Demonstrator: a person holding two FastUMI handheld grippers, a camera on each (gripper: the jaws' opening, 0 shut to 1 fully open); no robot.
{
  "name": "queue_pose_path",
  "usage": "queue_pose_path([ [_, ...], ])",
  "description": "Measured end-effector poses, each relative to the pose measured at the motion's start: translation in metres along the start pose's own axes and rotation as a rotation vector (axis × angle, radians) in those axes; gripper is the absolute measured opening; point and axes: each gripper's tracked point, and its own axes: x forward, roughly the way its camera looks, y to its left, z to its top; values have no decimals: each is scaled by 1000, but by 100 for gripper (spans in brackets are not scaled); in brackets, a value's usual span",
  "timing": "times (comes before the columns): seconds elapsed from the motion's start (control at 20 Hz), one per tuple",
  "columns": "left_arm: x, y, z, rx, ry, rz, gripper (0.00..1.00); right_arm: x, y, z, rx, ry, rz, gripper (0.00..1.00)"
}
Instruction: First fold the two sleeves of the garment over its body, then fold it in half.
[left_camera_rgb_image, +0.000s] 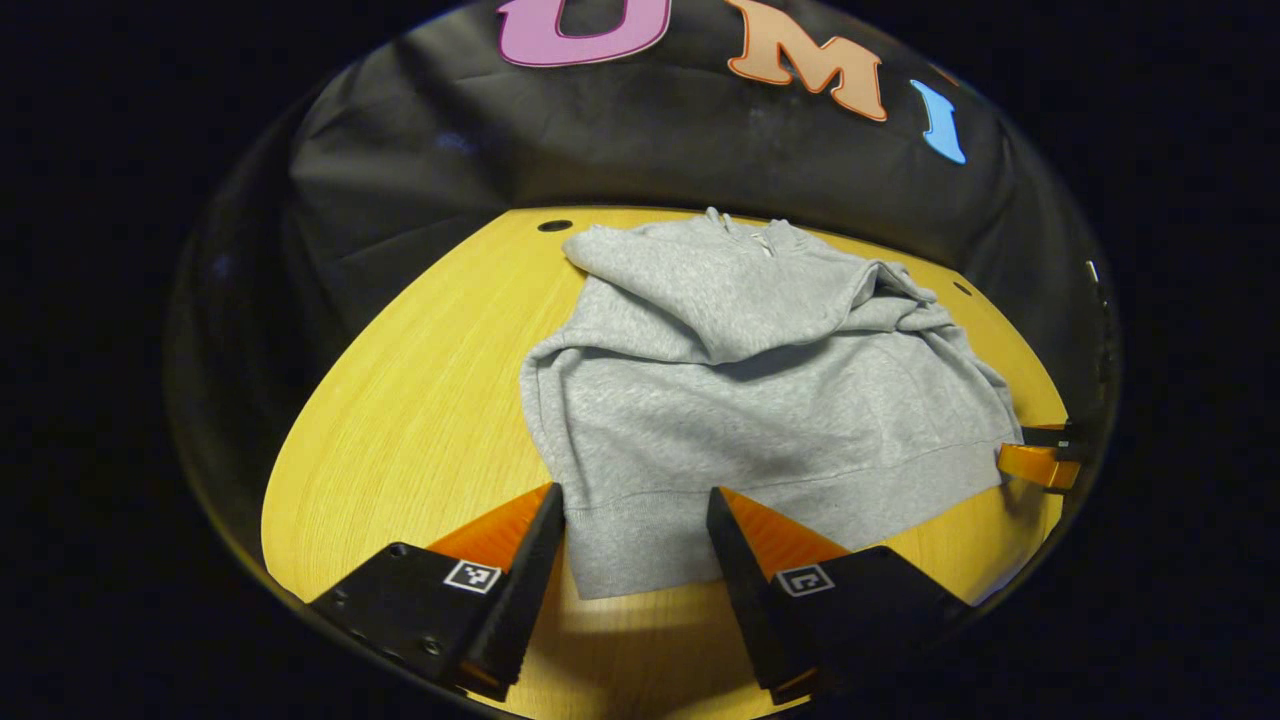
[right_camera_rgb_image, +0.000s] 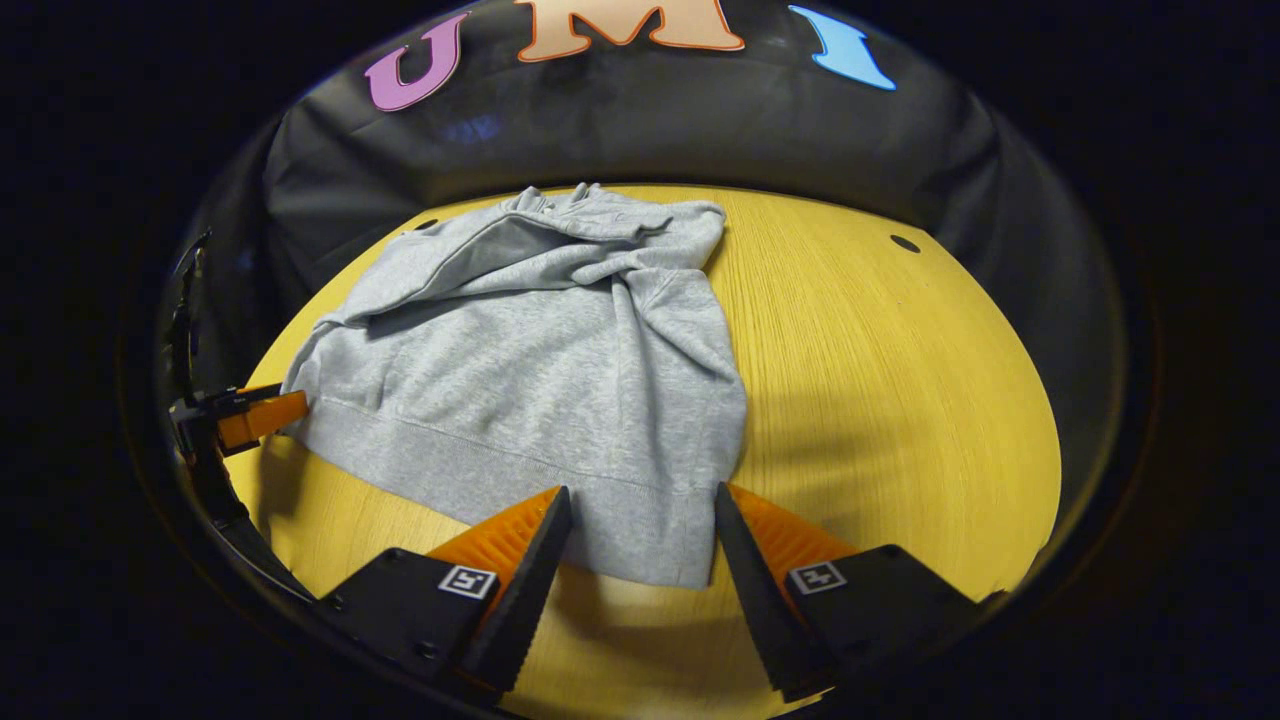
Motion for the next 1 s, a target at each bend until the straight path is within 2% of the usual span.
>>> queue_pose_path([
  [0.05,2,-3,1,6,6,-21,71,2,3,0,6,3,10,74],
  [0.1,1,-5,3,7,7,-38,62,2,10,0,17,14,33,56],
  [0.15,0,-7,3,-3,7,-52,48,3,14,1,31,11,41,38],
  [0.2,4,-12,6,-21,-3,-71,42,3,16,2,44,22,37,30],
  [0.25,4,-16,10,-58,-18,-77,27,3,16,3,47,30,44,18],
  [0.3,9,-18,11,-87,-21,-76,12,-2,18,2,59,53,47,17],
  [0.35,10,-18,11,-95,-5,-72,4,5,18,2,74,73,37,9],
  [0.4,9,-17,9,-93,33,-64,1,5,19,3,78,77,28,4],
  [0.55,4,-18,7,-85,103,-64,0,0,25,-1,82,96,51,4],
  [0.65,-1,-17,2,-93,113,-66,0,-7,25,0,98,82,65,4],
  [1.0,-4,-18,0,-116,159,-91,0,-3,20,0,98,136,116,4],
])
